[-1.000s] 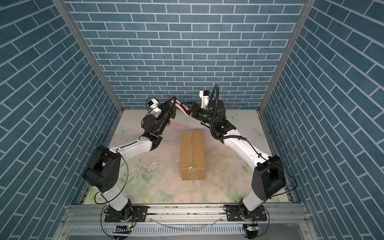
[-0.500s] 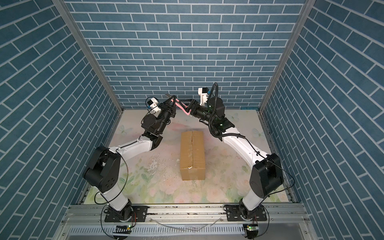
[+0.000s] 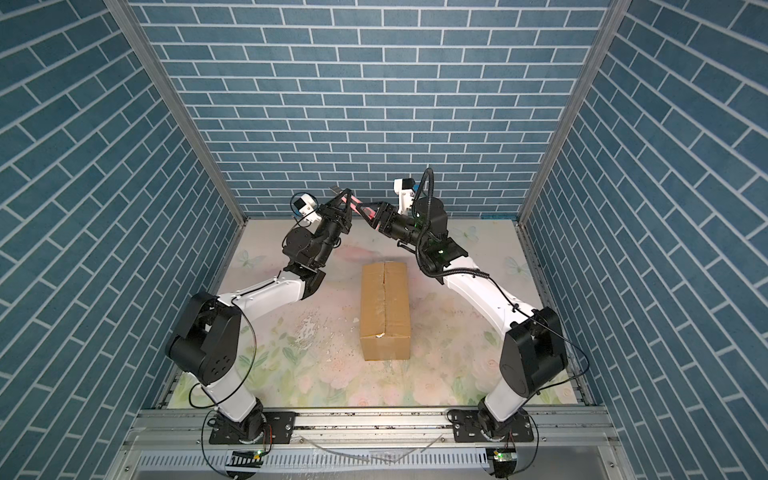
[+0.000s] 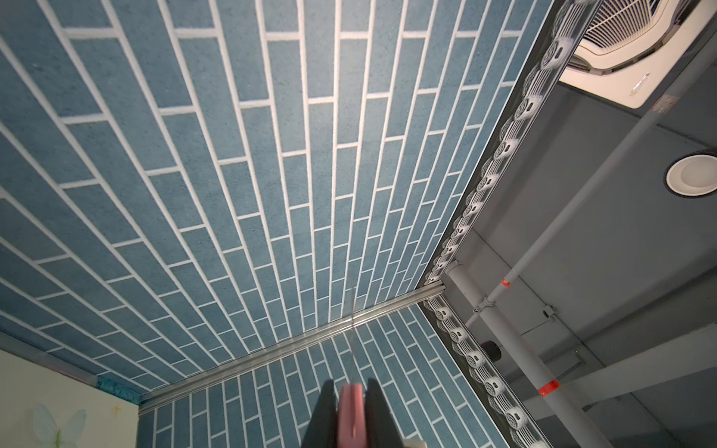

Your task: Unpack the express box

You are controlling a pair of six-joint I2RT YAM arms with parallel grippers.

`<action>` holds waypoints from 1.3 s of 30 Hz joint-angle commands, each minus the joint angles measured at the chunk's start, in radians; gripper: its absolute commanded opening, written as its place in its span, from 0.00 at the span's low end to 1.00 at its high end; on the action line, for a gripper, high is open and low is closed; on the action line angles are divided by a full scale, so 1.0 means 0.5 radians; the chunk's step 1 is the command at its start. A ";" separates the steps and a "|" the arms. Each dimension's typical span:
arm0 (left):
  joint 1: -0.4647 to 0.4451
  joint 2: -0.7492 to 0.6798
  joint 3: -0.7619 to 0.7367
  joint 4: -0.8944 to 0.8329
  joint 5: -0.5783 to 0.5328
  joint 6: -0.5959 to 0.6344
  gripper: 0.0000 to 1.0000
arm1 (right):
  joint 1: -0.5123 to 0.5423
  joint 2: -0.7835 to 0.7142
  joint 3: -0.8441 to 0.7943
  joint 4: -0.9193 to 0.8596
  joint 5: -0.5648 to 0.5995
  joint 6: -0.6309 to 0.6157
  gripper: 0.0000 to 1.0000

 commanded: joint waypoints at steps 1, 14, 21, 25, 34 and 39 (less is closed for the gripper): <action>-0.006 0.014 0.069 0.053 0.023 0.032 0.00 | 0.022 -0.081 -0.064 0.072 -0.013 0.037 0.60; -0.025 -0.010 0.050 0.052 0.034 0.034 0.00 | 0.037 0.008 0.059 0.091 -0.034 0.060 0.55; -0.066 0.011 0.033 0.074 0.006 0.024 0.00 | 0.052 0.068 0.141 0.091 -0.050 0.070 0.53; -0.040 0.015 0.042 0.077 -0.014 0.022 0.00 | 0.056 0.056 0.123 0.089 -0.049 0.069 0.53; -0.007 0.022 0.093 0.054 -0.012 0.031 0.00 | 0.057 0.015 0.070 0.099 -0.038 0.065 0.53; -0.012 0.015 0.078 0.064 0.024 0.025 0.00 | 0.055 0.020 0.086 0.096 -0.041 0.060 0.54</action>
